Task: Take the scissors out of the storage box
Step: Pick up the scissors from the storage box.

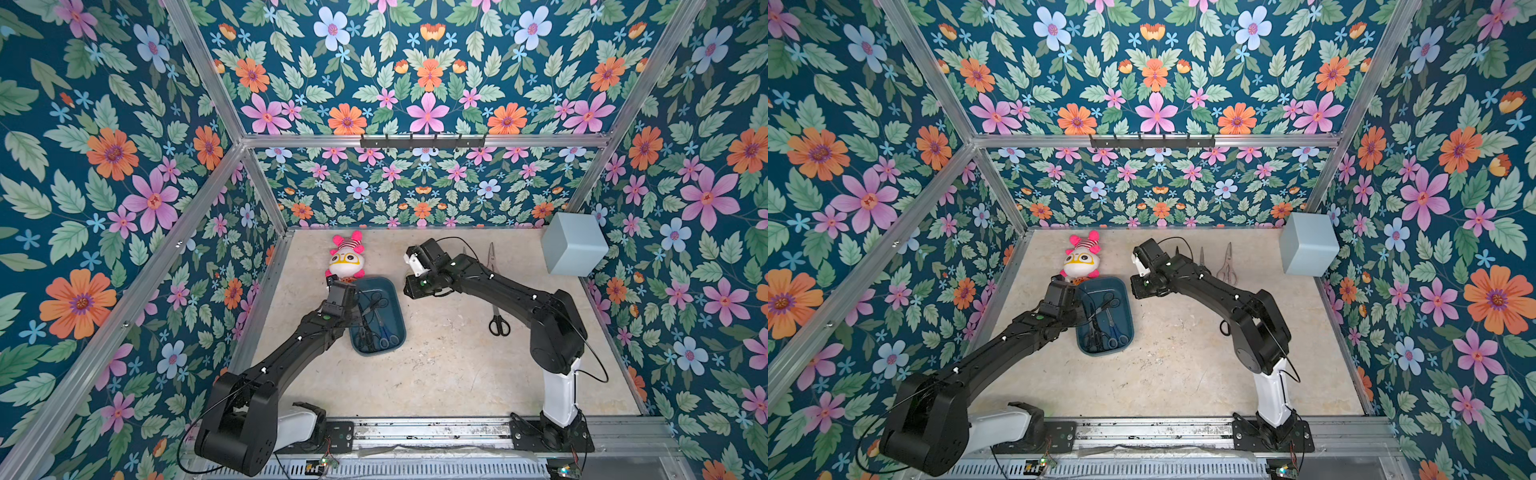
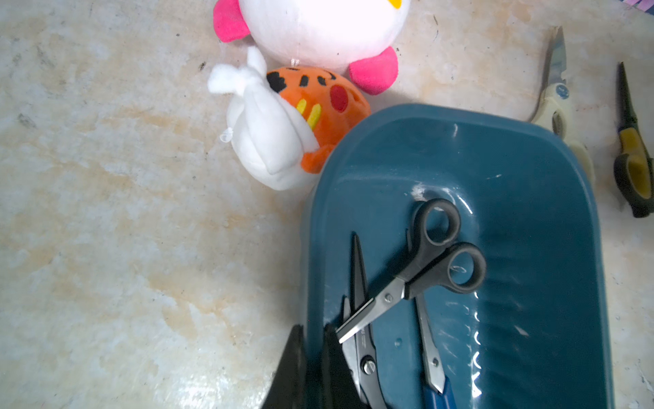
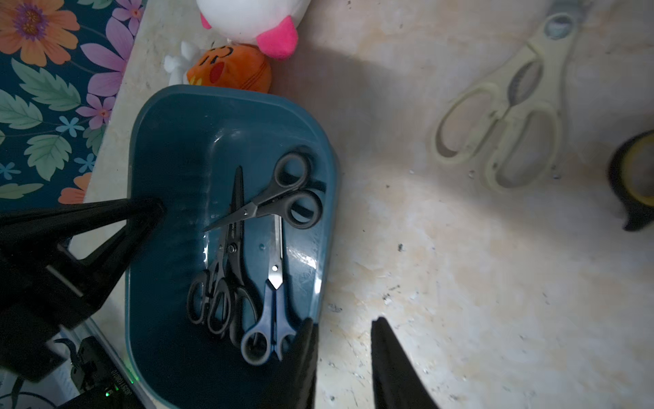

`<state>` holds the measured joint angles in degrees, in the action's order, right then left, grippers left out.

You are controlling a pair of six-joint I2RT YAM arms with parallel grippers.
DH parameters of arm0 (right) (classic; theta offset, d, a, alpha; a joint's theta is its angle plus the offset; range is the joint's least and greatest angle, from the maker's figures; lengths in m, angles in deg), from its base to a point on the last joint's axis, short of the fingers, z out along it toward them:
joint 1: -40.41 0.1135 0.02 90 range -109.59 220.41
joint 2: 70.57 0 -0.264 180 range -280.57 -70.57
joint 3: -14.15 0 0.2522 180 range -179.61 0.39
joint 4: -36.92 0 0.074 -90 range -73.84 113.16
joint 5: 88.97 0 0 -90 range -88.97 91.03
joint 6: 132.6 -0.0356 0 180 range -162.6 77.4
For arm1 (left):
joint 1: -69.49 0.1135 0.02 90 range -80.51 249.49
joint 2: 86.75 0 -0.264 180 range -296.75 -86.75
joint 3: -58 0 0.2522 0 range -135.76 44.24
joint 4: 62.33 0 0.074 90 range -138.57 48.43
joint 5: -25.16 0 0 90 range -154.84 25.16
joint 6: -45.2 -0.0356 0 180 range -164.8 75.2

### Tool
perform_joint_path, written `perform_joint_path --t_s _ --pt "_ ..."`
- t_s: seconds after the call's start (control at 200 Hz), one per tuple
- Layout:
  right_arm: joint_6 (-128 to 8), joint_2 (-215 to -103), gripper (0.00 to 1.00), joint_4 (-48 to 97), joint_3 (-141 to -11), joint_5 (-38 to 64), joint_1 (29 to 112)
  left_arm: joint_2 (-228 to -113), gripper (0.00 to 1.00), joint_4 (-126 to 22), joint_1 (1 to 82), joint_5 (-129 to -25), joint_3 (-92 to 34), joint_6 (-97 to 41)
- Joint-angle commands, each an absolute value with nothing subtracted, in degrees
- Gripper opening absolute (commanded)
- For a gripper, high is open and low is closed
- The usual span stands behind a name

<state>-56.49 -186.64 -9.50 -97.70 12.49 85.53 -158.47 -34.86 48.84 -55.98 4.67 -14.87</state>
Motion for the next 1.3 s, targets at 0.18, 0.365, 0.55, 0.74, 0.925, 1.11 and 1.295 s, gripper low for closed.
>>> perform_joint_path --t_s 0.18,0.365,0.55,0.74,0.925,1.11,1.295 --pt "-58.95 -192.51 0.30 -15.48 -101.52 12.04 93.05 -155.65 0.00 -36.08 48.92 -52.95 6.14 -11.27" --pt "-62.01 -193.64 0.36 -18.08 -100.77 8.71 96.31 -154.21 0.00 -36.25 48.91 -51.69 7.17 -9.27" --pt "-63.58 -193.65 0.39 -16.04 -98.52 8.94 97.54 -153.65 0.00 -37.31 48.85 -51.40 8.20 -7.64" --pt "-63.09 -195.71 0.40 -16.91 -99.81 8.82 97.63 -152.84 0.00 -38.39 48.91 -51.14 9.48 -4.66" --pt "-62.68 -197.36 0.39 -18.21 -101.28 7.47 98.04 -150.53 0.00 -39.25 48.92 -50.01 11.17 -2.35" --pt "-62.07 -199.44 0.36 -20.20 -102.96 6.65 98.24 -149.03 0.00 -39.95 48.89 -49.73 12.24 -1.79" --pt "-61.35 -201.87 0.29 -21.62 -105.11 5.70 98.33 -149.21 0.00 -40.40 48.89 -50.71 12.74 -1.73"
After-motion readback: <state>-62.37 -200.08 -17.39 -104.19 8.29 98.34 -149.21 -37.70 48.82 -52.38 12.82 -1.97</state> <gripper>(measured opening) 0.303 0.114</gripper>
